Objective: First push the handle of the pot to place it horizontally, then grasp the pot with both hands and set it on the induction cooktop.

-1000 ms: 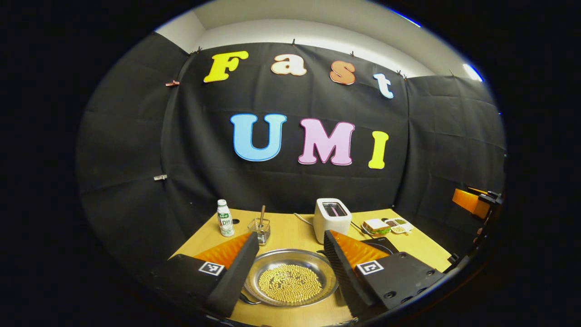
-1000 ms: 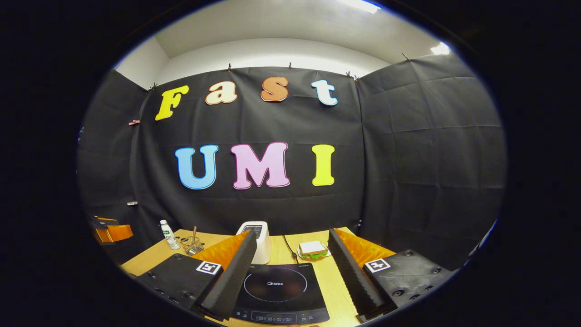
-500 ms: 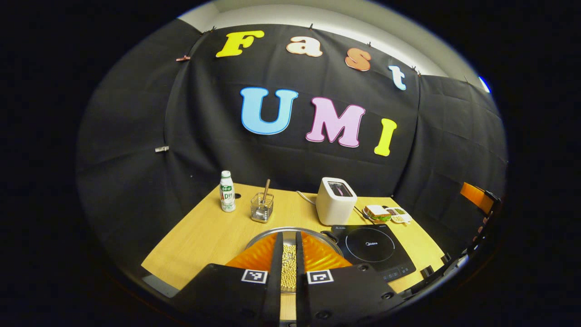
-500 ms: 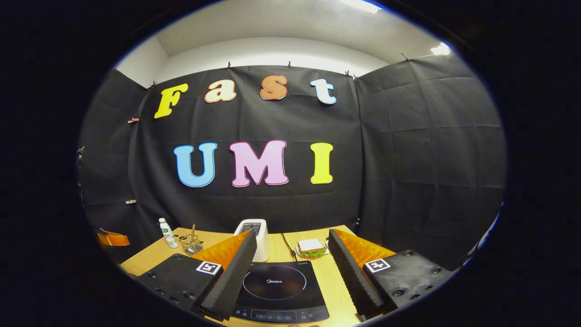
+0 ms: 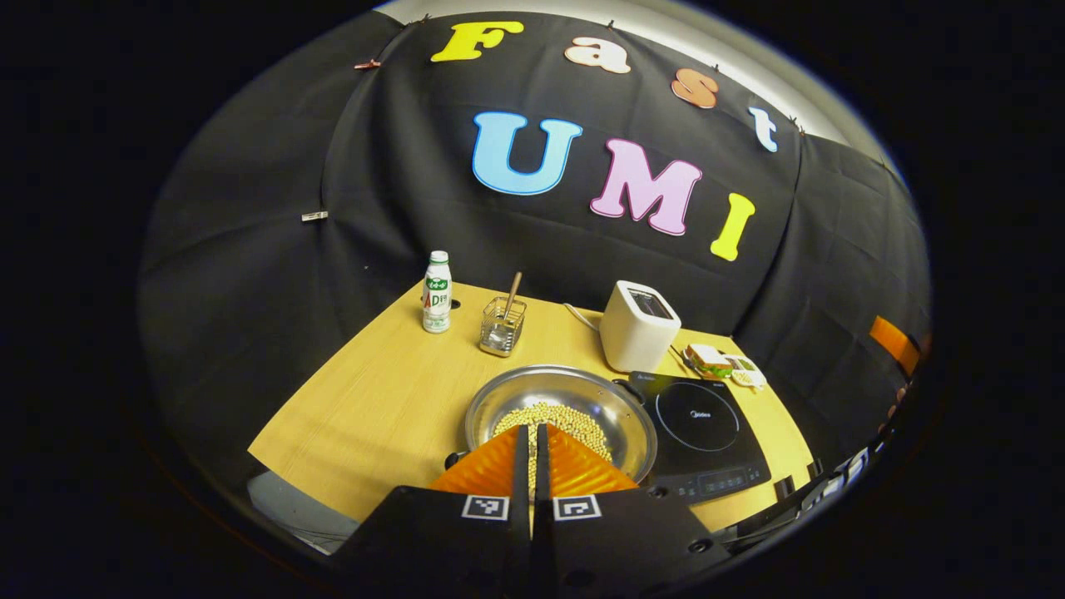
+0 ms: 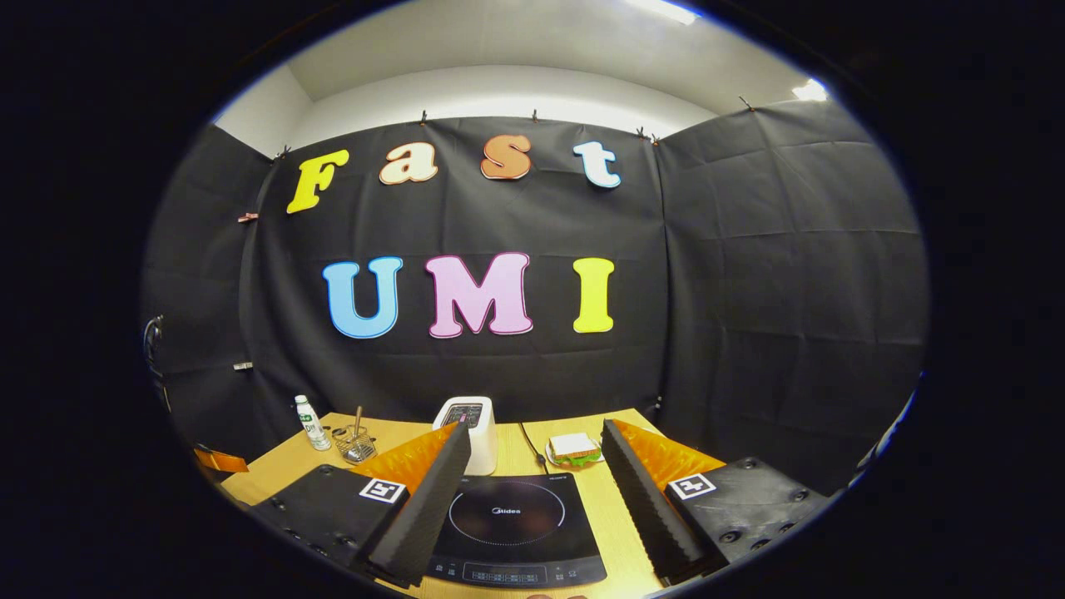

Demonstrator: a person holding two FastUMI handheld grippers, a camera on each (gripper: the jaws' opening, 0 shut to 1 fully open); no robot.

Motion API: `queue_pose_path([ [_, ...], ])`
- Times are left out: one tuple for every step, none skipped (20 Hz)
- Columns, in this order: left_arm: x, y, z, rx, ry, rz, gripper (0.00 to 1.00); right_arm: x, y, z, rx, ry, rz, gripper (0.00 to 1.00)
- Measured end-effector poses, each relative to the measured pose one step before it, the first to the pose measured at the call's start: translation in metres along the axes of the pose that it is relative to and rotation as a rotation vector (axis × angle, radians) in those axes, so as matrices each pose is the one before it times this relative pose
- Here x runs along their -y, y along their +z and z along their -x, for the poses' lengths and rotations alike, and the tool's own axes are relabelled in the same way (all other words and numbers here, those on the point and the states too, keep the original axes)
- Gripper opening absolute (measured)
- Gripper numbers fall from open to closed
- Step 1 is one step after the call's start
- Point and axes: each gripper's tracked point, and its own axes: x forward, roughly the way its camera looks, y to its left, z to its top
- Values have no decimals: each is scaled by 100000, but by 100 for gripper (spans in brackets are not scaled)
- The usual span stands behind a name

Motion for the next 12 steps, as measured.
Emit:
queue_pose_path([
  [-300, -569, -288, -1559, -204, -132, 5, -48, -104, 78, -146, 186, -132, 99],
  [-254, -621, -141, -1523, -525, -4, 5, -15, -111, 43, -148, 66, 2, 98],
  [-185, -588, -250, -1617, -418, 138, 5, 56, -172, 48, -286, 52, 52, 99],
  [-296, -701, -331, -1738, -16, 17, 5, 16, -214, -3, -417, 162, -142, 99],
  [-90, -624, -252, -1886, -614, -275, 5, -23, -221, 43, -415, 223, -307, 99],
  [47, -660, -349, -1887, -1107, -501, 5, -77, -79, 68, -323, 97, -254, 99],
  [-24, -688, -422, -2213, -678, -1162, 5, -34, 0, 26, -128, -7, -122, 99],
  [2, -893, -468, -2754, -704, -1403, 5, 52, 48, 42, 44, -161, -43, 99],
  [17, -766, -524, -2449, -824, -1445, 5, 7, -155, -35, -130, -64, 16, 99],
  [-40, -666, -416, -2431, -271, -1357, 5, -78, -162, -65, -483, 88, 115, 98],
  [-2, -784, -392, -2590, -619, -1137, 5, 34, -224, 43, -434, 49, 201, 98],
  [-45, -731, -419, -1989, -373, -694, 5, 55, -72, -11, -231, -167, 196, 99],
])
